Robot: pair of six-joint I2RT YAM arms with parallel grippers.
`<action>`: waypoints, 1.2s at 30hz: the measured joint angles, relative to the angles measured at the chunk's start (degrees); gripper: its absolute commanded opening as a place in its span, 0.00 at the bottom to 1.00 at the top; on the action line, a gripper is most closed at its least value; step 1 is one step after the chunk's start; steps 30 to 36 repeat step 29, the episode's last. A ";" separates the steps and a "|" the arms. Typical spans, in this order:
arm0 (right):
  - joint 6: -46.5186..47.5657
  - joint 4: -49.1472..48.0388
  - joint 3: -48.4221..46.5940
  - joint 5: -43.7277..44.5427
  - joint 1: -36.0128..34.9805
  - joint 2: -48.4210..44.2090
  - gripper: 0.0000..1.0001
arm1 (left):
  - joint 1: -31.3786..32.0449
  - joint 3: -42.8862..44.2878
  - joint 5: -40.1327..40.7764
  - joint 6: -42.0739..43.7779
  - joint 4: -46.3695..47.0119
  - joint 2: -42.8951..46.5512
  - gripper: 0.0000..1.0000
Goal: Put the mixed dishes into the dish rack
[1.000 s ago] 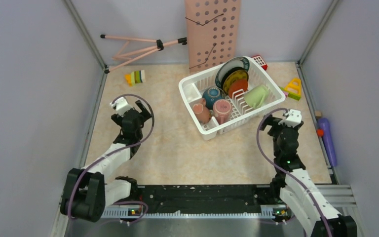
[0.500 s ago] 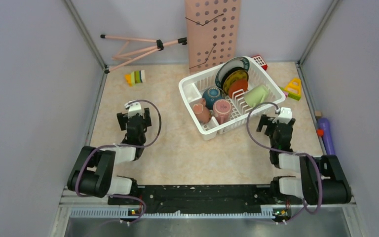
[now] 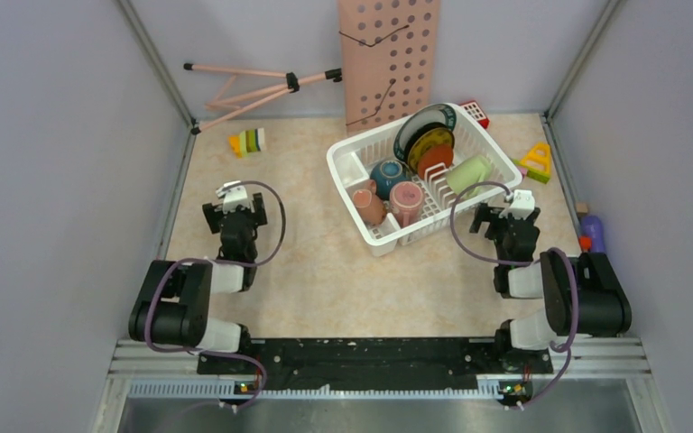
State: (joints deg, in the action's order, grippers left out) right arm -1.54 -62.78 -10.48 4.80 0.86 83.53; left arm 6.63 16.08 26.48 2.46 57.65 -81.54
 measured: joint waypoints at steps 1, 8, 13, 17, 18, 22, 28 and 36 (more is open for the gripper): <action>0.17 -0.02 0.00 -0.02 0.00 0.00 0.99 | -1.18 0.76 -1.64 -0.37 -1.11 -0.02 0.97; 0.96 -0.28 0.00 -0.20 0.00 0.00 0.99 | -7.54 1.36 -11.13 -3.69 0.35 -2.99 0.99; 1.03 -0.28 0.00 -0.20 0.00 0.00 0.99 | -7.67 1.22 -13.62 -4.20 1.03 -3.13 0.99; 1.03 -0.28 0.00 -0.22 0.00 0.00 0.99 | -7.67 1.20 -14.08 -4.26 1.40 -3.13 0.99; 1.03 -0.28 0.00 -0.22 0.00 0.00 0.99 | -7.67 1.20 -14.14 -4.28 1.44 -3.13 0.99; 1.03 -0.28 0.00 -0.22 0.00 0.00 0.99 | -7.67 1.20 -14.32 -4.28 1.49 -3.13 0.99; 1.03 -0.28 0.00 -0.22 0.00 0.00 0.99 | -7.67 1.18 -14.69 -4.28 1.49 -3.13 0.99; 1.03 -0.28 0.00 -0.22 0.00 0.00 0.99 | -7.67 1.18 -14.69 -4.28 1.49 -3.13 0.99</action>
